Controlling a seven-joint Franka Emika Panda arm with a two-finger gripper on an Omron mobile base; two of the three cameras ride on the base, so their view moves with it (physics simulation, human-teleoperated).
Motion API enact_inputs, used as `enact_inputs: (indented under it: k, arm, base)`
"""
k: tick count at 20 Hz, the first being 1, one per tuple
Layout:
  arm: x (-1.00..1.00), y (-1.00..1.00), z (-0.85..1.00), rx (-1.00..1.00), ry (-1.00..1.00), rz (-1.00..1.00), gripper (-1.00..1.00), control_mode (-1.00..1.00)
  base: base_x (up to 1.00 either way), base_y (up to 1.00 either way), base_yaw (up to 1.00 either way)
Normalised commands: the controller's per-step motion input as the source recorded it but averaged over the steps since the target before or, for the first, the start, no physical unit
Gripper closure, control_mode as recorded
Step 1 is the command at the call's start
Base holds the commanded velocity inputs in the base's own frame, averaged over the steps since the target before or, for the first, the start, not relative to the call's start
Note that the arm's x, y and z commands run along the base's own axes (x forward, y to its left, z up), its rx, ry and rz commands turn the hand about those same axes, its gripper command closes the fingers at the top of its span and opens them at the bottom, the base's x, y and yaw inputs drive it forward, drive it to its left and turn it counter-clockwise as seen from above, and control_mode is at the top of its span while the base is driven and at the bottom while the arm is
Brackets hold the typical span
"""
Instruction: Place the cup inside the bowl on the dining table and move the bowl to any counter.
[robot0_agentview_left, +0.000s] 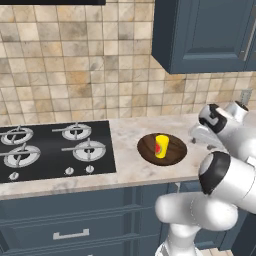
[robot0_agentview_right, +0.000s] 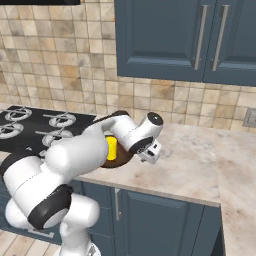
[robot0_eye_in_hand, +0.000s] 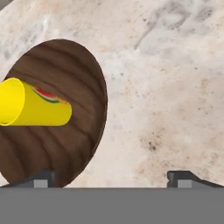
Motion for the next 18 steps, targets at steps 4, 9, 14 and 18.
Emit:
enact_inputs:
  k: [4,9,14,18]
  arm:
    - [-0.73,0.00,0.38,0.00,-0.01,0.00,-1.00,-1.00]
    - [-0.68,0.00,0.25,-0.04,-0.01,0.00,-1.00,-1.00]
    - [-0.61,0.00,0.26,-0.06,-0.04,0.00,-1.00,-1.00]
    - [-0.35,0.00,0.20,-0.10,-0.01,0.00,-1.00,-1.00]
  base:
    - [0.00,0.00,0.00]
    - [0.00,0.00,0.00]
    - [0.00,0.00,0.00]
    - [0.00,0.00,0.00]
